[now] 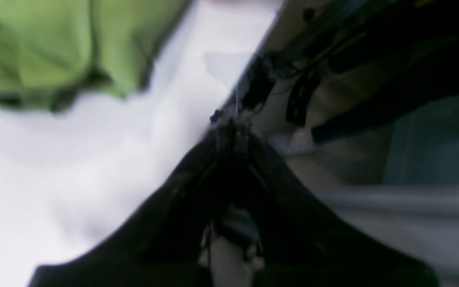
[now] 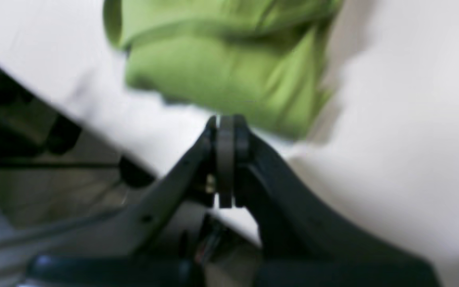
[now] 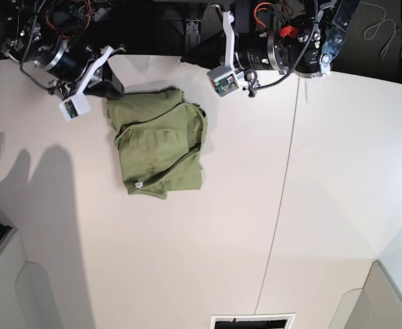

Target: Layout the t-shirt on the table in an organized manner, then fold the t-shirt properly

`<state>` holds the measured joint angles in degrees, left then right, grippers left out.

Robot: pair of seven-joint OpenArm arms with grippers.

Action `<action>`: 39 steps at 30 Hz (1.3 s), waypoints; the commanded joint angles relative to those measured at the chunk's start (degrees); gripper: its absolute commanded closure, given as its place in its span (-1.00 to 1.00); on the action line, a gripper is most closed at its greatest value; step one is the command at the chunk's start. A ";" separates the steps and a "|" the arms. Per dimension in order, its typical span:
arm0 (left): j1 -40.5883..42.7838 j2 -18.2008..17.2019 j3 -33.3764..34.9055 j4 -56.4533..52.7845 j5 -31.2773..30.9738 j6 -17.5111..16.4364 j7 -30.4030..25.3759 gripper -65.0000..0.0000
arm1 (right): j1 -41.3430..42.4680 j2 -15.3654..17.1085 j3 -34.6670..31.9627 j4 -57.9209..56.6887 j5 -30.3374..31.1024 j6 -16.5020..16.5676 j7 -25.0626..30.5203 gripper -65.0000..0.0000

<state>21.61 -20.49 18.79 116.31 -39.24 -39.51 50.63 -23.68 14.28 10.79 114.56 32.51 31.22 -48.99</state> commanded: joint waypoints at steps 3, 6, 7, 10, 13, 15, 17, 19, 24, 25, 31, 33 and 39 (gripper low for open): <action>3.67 -2.71 -0.11 2.62 -1.22 -0.49 -0.61 1.00 | -4.76 0.68 0.24 2.73 2.03 0.57 0.96 1.00; 6.21 -4.74 -1.40 2.71 -0.22 -0.49 -0.63 1.00 | -8.96 1.33 0.24 2.71 3.93 1.66 0.94 1.00; 7.08 -5.49 -1.66 2.71 0.28 -0.49 -0.68 1.00 | -10.45 1.29 0.24 2.71 3.80 1.88 0.96 1.00; 9.57 -7.52 -1.84 2.71 1.03 -0.49 -0.68 1.00 | -14.05 1.27 0.22 2.71 3.69 2.03 0.96 1.00; 11.50 -8.83 -1.84 2.51 3.17 -0.49 -0.68 1.00 | -15.98 1.29 0.22 2.60 2.45 2.01 0.96 1.00; 12.52 -9.09 -1.84 1.62 5.40 -0.49 -0.87 1.00 | -16.90 1.31 0.22 2.32 0.59 2.01 0.96 1.00; 13.07 -9.07 -1.84 -0.02 6.86 -0.49 -1.01 1.00 | -17.84 1.29 0.22 1.46 -0.79 1.99 0.96 1.00; 13.18 -9.07 -1.84 -2.75 7.15 -0.49 -1.09 1.00 | -18.21 1.29 0.22 -0.11 -0.81 1.99 0.87 1.00; 13.16 -9.07 -1.84 -12.26 8.72 -0.49 -2.16 1.00 | -18.71 1.29 0.22 -6.19 -0.81 1.99 0.96 1.00; 13.16 -9.07 -1.84 -14.43 9.29 -0.49 -2.99 1.00 | -18.69 1.29 0.22 -7.54 -0.81 1.99 1.01 1.00; 12.50 -9.05 -0.11 -27.04 17.42 -0.49 -12.68 1.00 | -17.18 1.31 -1.01 -16.24 -5.29 1.92 4.28 1.00; 11.61 -9.03 1.49 -31.15 20.59 -0.49 -16.92 1.00 | -15.32 1.29 -2.19 -19.65 -6.88 1.51 4.28 1.00; 7.08 -8.48 7.87 -46.10 28.85 -0.49 -27.56 1.00 | -7.41 1.27 -8.15 -31.98 -11.74 -1.25 5.92 1.00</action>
<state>28.40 -28.49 26.74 69.73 -10.11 -39.53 23.46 -30.76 15.20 2.42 81.87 20.21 29.76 -43.35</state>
